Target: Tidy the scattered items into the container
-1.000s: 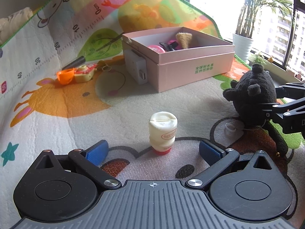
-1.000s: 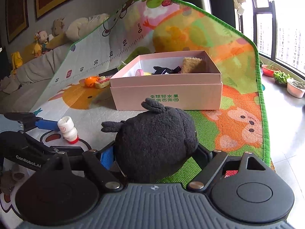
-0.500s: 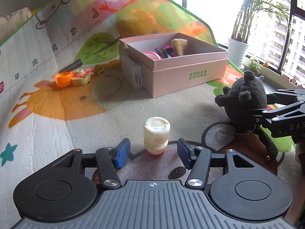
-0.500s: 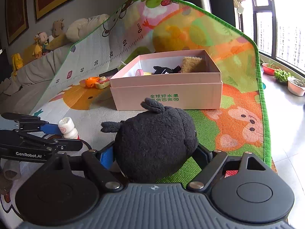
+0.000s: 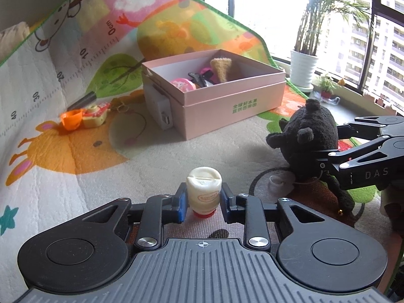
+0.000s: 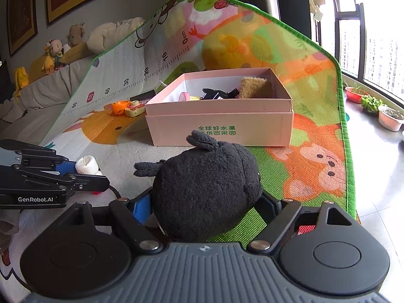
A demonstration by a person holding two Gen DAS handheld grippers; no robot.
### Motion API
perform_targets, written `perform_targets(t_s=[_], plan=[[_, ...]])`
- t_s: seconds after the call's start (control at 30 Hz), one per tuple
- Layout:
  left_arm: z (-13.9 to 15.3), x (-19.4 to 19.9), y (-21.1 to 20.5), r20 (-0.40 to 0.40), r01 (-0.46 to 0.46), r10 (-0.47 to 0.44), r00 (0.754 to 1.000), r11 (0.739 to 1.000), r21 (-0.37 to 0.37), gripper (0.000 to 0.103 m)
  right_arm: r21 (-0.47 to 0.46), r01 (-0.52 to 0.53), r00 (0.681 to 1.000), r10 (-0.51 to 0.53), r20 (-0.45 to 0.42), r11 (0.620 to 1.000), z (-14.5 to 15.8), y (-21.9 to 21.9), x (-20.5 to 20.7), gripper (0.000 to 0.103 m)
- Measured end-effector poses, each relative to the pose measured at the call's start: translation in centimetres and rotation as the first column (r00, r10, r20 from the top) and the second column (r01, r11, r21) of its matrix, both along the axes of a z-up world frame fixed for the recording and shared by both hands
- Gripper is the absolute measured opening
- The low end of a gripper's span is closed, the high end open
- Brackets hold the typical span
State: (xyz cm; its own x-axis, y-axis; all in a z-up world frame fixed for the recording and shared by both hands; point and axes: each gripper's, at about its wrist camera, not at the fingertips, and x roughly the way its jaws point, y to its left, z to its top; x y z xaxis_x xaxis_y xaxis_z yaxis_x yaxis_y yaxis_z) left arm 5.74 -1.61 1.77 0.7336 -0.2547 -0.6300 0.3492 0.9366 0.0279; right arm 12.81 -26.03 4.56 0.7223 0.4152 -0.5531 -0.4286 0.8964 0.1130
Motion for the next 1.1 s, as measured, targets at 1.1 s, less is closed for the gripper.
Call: perform_targets(t_s=[1.1], plan=[[2.4,-1.3,-1.2,0.046,0.063,-0.062,0.997,0.997,-0.038,0.03,-0.07,-0.01,0.993,0.018,0.116,0.997,4.2,-0.3,-6.0,0.082]])
